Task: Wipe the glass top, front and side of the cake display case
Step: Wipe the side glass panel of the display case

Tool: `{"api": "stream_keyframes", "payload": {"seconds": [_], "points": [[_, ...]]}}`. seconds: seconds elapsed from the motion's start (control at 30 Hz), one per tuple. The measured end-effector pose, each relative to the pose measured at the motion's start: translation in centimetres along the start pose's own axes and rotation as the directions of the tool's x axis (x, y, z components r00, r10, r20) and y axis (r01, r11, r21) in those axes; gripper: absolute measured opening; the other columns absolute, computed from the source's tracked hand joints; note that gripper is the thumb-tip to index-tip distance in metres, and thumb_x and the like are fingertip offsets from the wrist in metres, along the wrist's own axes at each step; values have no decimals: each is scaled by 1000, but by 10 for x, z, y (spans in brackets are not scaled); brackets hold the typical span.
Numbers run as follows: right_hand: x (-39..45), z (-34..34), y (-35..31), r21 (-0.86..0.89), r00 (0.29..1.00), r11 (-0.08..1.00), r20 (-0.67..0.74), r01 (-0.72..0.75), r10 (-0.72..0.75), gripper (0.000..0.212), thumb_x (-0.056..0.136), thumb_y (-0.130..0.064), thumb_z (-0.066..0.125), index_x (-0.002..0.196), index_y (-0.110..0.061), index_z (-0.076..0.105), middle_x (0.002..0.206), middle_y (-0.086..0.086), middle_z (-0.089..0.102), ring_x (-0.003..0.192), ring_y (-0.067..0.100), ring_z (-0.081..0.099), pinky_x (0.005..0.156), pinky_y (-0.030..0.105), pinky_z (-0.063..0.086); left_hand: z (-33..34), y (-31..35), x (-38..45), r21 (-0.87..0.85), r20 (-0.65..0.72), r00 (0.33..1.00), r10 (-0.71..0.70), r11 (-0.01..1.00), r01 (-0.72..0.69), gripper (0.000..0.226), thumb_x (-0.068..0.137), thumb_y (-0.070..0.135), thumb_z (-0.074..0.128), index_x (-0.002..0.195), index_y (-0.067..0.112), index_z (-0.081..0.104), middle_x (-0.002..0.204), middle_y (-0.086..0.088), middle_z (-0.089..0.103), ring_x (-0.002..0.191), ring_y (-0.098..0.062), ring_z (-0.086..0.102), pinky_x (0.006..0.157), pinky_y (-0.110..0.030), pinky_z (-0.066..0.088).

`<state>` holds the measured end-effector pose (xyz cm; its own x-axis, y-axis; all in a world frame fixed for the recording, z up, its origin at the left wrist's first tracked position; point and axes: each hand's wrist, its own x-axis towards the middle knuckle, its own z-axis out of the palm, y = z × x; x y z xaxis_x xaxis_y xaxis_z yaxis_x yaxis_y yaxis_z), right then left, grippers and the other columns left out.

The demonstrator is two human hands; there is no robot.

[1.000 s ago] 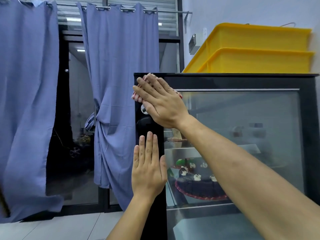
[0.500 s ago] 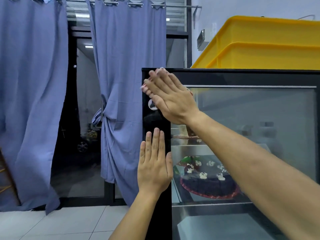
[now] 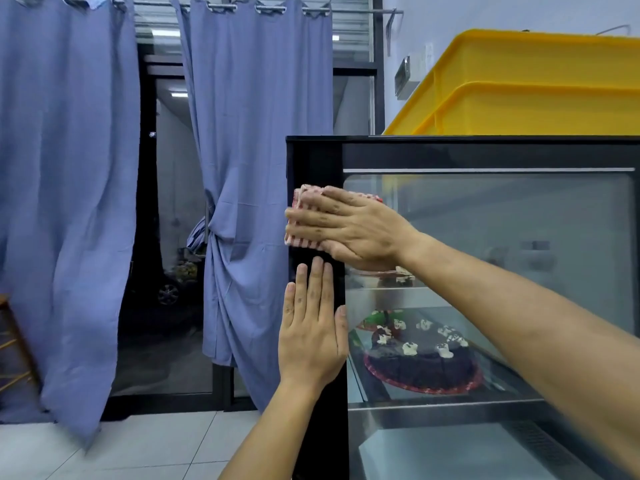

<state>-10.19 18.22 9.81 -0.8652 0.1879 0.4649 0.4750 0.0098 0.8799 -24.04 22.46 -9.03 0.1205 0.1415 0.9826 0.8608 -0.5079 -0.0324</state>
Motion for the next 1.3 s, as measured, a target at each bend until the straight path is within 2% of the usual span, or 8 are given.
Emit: {"api": "stream_keyframes", "payload": {"seconds": [0.1, 0.23, 0.33, 0.5, 0.6, 0.8, 1.2, 1.3], "points": [[6, 3, -6, 31, 975, 975, -32, -220, 221, 57, 108, -28, 38, 164, -24, 27, 172, 3, 21, 160, 24, 15, 130, 46, 15, 0, 1, 0, 17, -6, 1000, 10, 1000, -10, 66, 106, 33, 32, 165, 4, 20, 174, -12, 10, 161, -29, 10, 130, -49, 14], [2, 0, -2, 24, 1000, 999, -5, -28, 28, 56, 109, -30, 37, 164, -28, 26, 172, 0, 21, 160, 22, 14, 131, 43, 9, -1, 1, 1, 11, -10, 1000, 4, 1000, -4, 67, 106, 33, 33, 165, 4, 19, 175, -12, 9, 162, -28, 9, 131, -47, 9], [6, -1, 5, 24, 972, 973, -35, -231, 232, 55, 110, -31, 32, 164, -25, 28, 171, 4, 22, 159, 25, 16, 129, 48, 18, -2, 1, 0, 2, -7, 1000, 9, 1000, -9, 66, 106, 33, 32, 165, 5, 19, 175, -11, 9, 162, -28, 8, 131, -47, 9], [6, 0, 6, 13, 1000, 1000, -5, -2, 2, 53, 110, -33, 27, 163, -29, 28, 171, 1, 23, 159, 23, 17, 131, 43, 11, -1, 1, 0, 8, 6, 1000, -3, 1000, 3, 67, 106, 33, 32, 165, 5, 18, 175, -11, 7, 162, -28, 8, 131, -47, 10], [21, 0, 11, 26, 955, 957, -69, -288, 289, 54, 109, -33, 27, 162, -27, 33, 170, 4, 26, 159, 26, 19, 130, 45, 14, -1, 1, 0, 12, 3, 1000, 1, 1000, -1, 66, 107, 33, 31, 165, 5, 18, 175, -10, 7, 162, -28, 8, 131, -47, 10], [37, -1, 11, 49, 996, 996, -42, -80, 82, 51, 109, -36, 29, 159, -31, 39, 169, 2, 29, 158, 25, 20, 130, 42, 11, -1, 0, 1, 11, -11, 1000, 2, 1000, -2, 65, 106, 33, 32, 164, 5, 21, 174, -11, 11, 162, -28, 9, 131, -45, 8], [6, 10, -5, 153, 602, 627, -183, -764, 777, 55, 107, -32, 35, 161, -20, 37, 170, 7, 28, 158, 28, 20, 130, 46, 14, -29, -21, 73, -110, -12, 991, 130, 985, -131, 70, 108, 38, 32, 166, 5, 10, 175, -11, 2, 162, -27, -3, 132, -43, 1], [4, 9, -7, 139, 598, 616, -155, -775, 787, 55, 109, -33, 32, 162, -19, 33, 171, 9, 24, 159, 29, 18, 130, 46, 12, -39, -13, 140, -107, -61, 985, 163, 980, -169, 69, 108, 37, 30, 166, 4, 9, 175, -13, 2, 162, -29, -2, 132, -43, -1]]}}
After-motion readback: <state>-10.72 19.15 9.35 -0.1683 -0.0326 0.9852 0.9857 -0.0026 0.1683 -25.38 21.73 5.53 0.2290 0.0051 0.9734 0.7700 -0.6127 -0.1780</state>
